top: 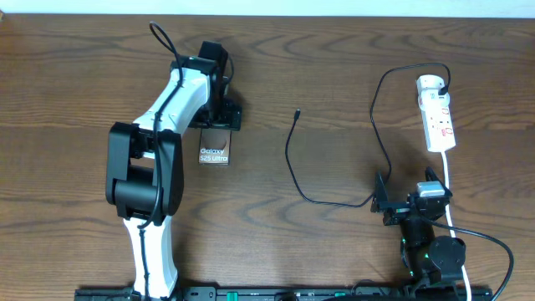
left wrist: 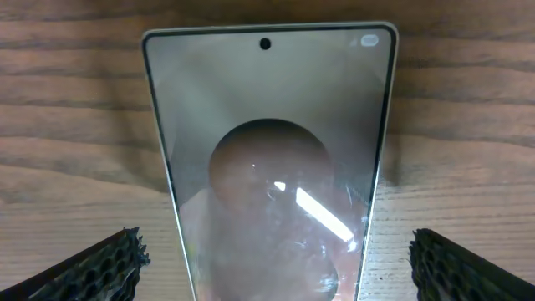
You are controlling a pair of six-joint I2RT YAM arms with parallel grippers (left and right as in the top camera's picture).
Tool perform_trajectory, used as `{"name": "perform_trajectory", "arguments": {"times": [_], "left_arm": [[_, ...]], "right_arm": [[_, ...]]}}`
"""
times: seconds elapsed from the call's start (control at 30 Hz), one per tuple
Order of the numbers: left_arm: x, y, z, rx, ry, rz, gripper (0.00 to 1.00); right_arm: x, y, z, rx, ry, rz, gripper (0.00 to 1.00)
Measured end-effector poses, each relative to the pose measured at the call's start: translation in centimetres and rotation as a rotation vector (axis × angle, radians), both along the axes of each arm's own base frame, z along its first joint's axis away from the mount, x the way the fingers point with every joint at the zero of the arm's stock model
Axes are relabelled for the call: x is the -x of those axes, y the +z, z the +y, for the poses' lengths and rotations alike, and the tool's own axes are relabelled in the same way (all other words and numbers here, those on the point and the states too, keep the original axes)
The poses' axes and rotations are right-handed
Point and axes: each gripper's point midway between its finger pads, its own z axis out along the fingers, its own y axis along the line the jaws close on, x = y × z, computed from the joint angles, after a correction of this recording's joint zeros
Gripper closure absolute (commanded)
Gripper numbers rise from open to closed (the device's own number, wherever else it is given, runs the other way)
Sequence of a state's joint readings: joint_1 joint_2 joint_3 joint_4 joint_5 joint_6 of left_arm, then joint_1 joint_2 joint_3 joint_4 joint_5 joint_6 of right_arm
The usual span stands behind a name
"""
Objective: Plug charger to phone and switch on socket
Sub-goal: 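Close the left gripper on the phone's long edges and hold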
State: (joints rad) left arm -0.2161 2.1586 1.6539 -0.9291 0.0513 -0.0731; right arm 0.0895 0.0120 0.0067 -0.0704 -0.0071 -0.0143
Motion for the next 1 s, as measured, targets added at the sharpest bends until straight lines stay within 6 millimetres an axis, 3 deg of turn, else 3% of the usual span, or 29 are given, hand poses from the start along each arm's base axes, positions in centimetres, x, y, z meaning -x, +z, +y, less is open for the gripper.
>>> {"name": "perform_trajectory", "arguments": {"times": [1.0], "left_arm": [[0.6,-2.2,-0.3,0.004,0.022,-0.008,0.00]], "right_arm": [[0.0,0.0,0.0,0.000,0.000,0.000,0.01]]}}
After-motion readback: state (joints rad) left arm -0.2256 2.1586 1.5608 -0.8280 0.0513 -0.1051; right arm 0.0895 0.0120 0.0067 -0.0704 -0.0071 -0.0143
